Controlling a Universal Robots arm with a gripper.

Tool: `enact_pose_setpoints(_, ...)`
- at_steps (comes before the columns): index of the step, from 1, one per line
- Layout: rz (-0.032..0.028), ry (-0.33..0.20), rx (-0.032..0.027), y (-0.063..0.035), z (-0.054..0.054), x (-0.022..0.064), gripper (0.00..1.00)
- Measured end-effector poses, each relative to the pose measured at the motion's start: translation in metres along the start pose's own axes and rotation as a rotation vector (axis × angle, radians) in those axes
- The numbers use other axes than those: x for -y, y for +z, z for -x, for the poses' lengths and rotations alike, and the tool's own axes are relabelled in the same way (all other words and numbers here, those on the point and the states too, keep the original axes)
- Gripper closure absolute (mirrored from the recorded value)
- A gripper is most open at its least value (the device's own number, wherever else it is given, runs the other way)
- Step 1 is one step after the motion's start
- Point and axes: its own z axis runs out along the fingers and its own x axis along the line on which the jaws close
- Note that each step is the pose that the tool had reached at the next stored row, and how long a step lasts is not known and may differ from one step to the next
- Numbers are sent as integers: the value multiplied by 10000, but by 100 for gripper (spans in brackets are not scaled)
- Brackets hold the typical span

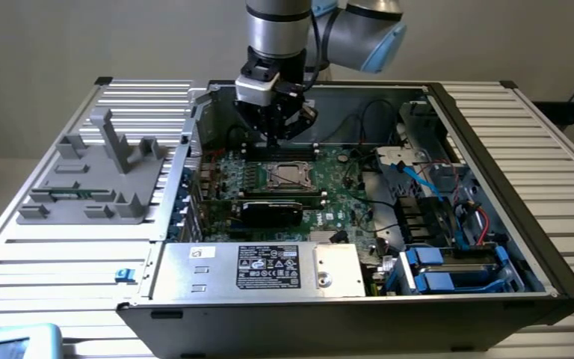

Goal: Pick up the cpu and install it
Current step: 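Install the second cpu locking lever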

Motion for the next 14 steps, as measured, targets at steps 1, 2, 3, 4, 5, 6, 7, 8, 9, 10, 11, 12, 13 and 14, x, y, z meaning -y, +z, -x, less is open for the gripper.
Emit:
enact_pose_setpoints(1,-150,-14,54,2,8,-7,89)
enact_pose_setpoints(2,-315,-28,116,3,15,-12,89)
enact_pose_setpoints(3,-476,-41,180,4,17,-18,89)
enact_pose_setpoints(4,-659,-49,251,5,17,-25,89)
enact_pose_setpoints(5,-826,-55,317,5,16,-33,89)
enact_pose_setpoints(6,-994,-62,382,6,14,-42,89)
enact_pose_setpoints(7,-1162,-66,447,7,10,-53,89)
enact_pose_setpoints(8,-1327,-71,513,8,5,-67,89)
enact_pose_setpoints(9,-1479,-75,570,11,0,-79,89)
enact_pose_setpoints(10,-1530,-76,586,12,0,-82,89)
enact_pose_setpoints(11,-1529,-76,585,11,0,-82,89)
enact_pose_setpoints(12,-1530,-76,586,11,0,-82,89)
enact_pose_setpoints(13,-1530,-76,586,11,0,-82,89)
enact_pose_setpoints(14,-1540,-78,591,11,-3,-88,89)
